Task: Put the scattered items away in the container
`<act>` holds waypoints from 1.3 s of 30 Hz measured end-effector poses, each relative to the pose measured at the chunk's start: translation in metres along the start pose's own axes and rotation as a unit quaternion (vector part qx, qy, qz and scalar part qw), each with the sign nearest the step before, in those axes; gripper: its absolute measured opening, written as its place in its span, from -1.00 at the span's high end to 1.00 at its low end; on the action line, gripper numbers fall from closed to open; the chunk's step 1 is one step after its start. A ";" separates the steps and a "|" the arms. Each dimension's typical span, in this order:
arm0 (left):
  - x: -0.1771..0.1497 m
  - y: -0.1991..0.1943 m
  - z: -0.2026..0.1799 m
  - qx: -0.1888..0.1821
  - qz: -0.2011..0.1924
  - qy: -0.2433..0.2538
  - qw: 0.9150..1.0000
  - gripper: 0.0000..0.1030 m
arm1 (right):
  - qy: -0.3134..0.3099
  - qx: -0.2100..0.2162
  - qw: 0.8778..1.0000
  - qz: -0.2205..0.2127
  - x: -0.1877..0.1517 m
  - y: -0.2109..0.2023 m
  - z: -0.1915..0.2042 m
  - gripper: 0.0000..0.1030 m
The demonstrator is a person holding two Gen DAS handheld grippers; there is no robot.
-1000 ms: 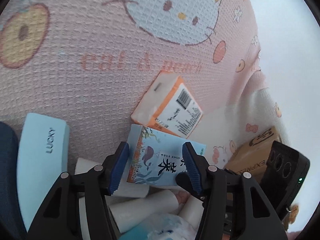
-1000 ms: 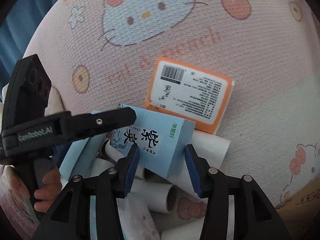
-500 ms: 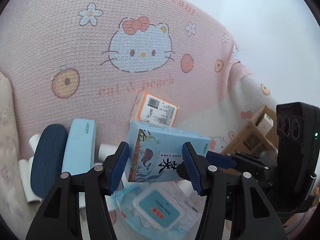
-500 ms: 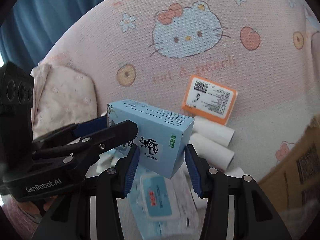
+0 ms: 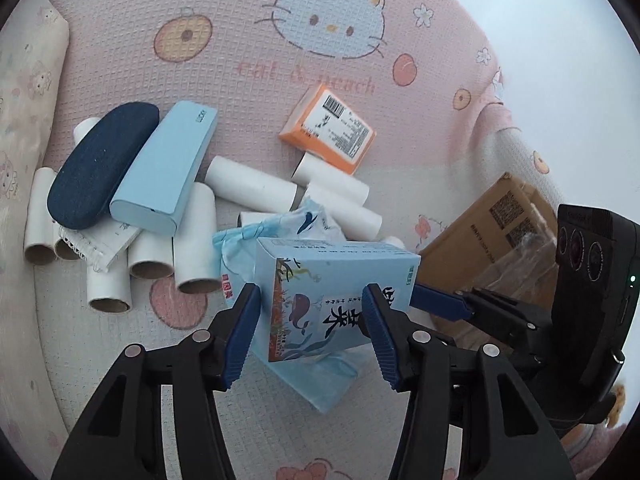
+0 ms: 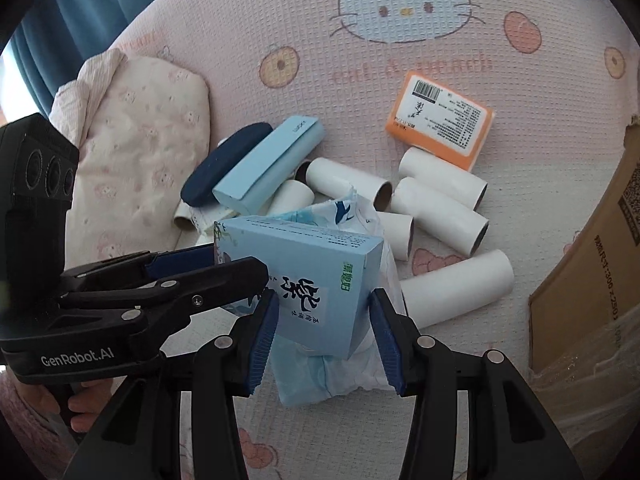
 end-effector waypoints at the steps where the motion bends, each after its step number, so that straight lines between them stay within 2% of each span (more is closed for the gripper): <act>1: -0.002 0.002 0.001 0.006 0.003 0.003 1.000 -0.05 | 0.000 -0.002 1.000 0.003 -0.001 0.003 -0.001 0.12; 6: 0.001 0.009 0.006 0.058 0.007 0.041 0.997 -0.05 | 0.019 0.000 1.000 0.018 -0.006 0.017 -0.012 0.12; 9: 0.003 0.012 0.007 0.068 0.033 0.069 0.995 -0.09 | 0.029 -0.007 0.999 0.017 -0.003 0.011 -0.019 0.12; 11: 0.000 0.011 0.002 0.087 0.046 0.119 0.988 -0.22 | 0.039 -0.018 0.999 0.018 -0.001 0.004 -0.025 0.12; 14: -0.009 0.006 -0.011 0.124 0.043 0.215 0.968 -0.24 | 0.055 -0.019 0.998 0.017 -0.002 -0.012 -0.031 0.11; 17: -0.017 0.000 -0.022 0.118 0.036 0.275 0.953 -0.24 | 0.056 -0.027 0.998 0.016 -0.012 -0.025 -0.029 0.08; 20: -0.019 -0.004 -0.029 0.092 0.042 0.297 0.950 -0.24 | 0.051 -0.036 0.998 0.030 -0.028 -0.026 -0.023 0.05; 22: -0.021 -0.001 -0.031 0.074 0.049 0.312 0.946 -0.24 | 0.057 -0.023 0.997 0.049 -0.040 -0.019 -0.018 0.05; 24: -0.022 0.005 -0.030 0.072 0.055 0.325 0.942 -0.24 | 0.061 -0.006 0.996 0.070 -0.049 -0.009 -0.012 0.05; 26: -0.023 0.014 -0.027 0.075 0.079 0.329 0.938 -0.24 | 0.049 0.003 0.996 0.075 -0.054 -0.001 -0.005 0.26; 27: -0.024 0.016 -0.026 0.068 0.098 0.335 0.935 -0.24 | 0.043 0.000 0.996 0.079 -0.055 0.003 -0.002 0.44; 29: -0.028 0.016 -0.029 0.064 0.104 0.371 0.921 -0.24 | 0.034 -0.009 0.995 0.092 -0.056 0.012 0.001 0.47; 31: -0.033 0.013 -0.034 0.074 0.085 0.422 0.899 -0.24 | 0.037 -0.008 0.995 0.093 -0.054 0.016 -0.001 0.48; 33: -0.037 0.016 -0.038 0.084 0.085 0.459 0.880 -0.25 | 0.049 0.009 0.995 0.084 -0.049 0.017 -0.003 0.48; 36: -0.041 0.026 -0.040 0.085 0.106 0.491 0.861 -0.25 | 0.062 0.023 0.995 0.071 -0.040 0.016 -0.005 0.48; 39: -0.041 0.030 -0.046 0.076 0.106 0.517 0.846 -0.25 | 0.049 0.017 0.997 0.058 -0.032 0.016 -0.006 0.48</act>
Point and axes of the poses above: each gripper's, at about its wrist camera, not at the fingertips, and y roughly the way its jaws point, z to its left, x to its top, the point moved 5 cm from there along y, roughly the way its jaws point, and after that the axes turned 3 degrees about -x, right-handed, at the moved point
